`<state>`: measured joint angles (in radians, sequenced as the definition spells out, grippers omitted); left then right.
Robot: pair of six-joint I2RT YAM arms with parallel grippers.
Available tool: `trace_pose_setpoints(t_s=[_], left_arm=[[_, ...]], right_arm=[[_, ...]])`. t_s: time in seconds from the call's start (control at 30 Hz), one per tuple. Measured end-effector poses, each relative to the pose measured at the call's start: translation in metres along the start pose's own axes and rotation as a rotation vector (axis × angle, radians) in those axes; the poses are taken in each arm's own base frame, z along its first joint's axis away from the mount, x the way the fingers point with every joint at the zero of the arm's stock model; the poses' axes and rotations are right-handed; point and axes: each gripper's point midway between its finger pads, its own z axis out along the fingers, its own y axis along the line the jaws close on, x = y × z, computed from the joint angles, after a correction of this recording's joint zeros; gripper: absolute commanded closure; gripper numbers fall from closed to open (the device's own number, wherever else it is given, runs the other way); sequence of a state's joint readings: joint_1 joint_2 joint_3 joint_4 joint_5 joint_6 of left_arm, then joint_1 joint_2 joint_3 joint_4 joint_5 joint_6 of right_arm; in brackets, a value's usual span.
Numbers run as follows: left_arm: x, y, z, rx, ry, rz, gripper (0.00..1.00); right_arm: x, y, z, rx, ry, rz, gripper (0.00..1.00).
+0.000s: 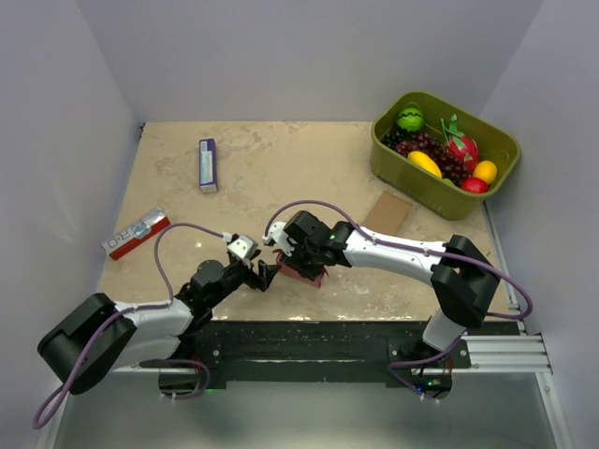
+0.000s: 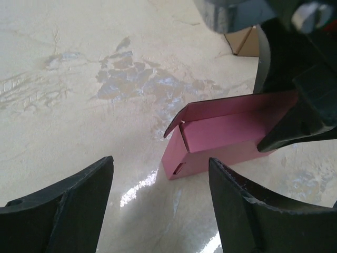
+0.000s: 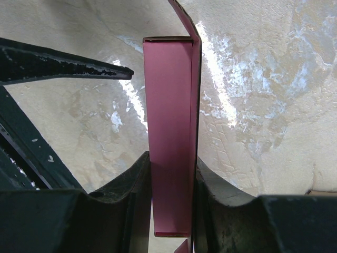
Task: Fold the paper box
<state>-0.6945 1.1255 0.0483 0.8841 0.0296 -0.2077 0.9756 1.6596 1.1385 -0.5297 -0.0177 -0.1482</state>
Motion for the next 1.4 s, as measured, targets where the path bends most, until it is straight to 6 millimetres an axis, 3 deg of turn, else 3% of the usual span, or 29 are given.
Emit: trace_pose_setpoints(t_s=[0.2, 0.37, 0.6, 0.87, 1.1, 1.4], left_arm=[[-0.014, -0.002, 0.004, 0.030, -0.058, 0.053, 0.25], [-0.012, 0.001, 0.006, 0.056, -0.059, 0.067, 0.34], [-0.020, -0.004, 0.006, 0.130, -0.089, 0.069, 0.38], [-0.009, -0.013, 0.006, 0.200, -0.052, 0.064, 0.45], [-0.023, -0.014, 0.014, 0.219, -0.083, 0.072, 0.49], [-0.025, -0.014, 0.018, 0.241, -0.086, 0.067, 0.67]], right_arm=[[0.000, 0.000, 0.000, -0.001, 0.000, 0.000, 0.82], [0.000, 0.000, 0.000, -0.001, -0.001, 0.000, 0.83], [0.000, 0.000, 0.000, -0.001, -0.001, 0.000, 0.85], [0.000, 0.000, 0.000, -0.001, 0.000, 0.001, 0.86], [0.000, 0.000, 0.000, -0.001, -0.001, 0.000, 0.87], [0.000, 0.000, 0.000, -0.001, 0.000, 0.000, 0.87]])
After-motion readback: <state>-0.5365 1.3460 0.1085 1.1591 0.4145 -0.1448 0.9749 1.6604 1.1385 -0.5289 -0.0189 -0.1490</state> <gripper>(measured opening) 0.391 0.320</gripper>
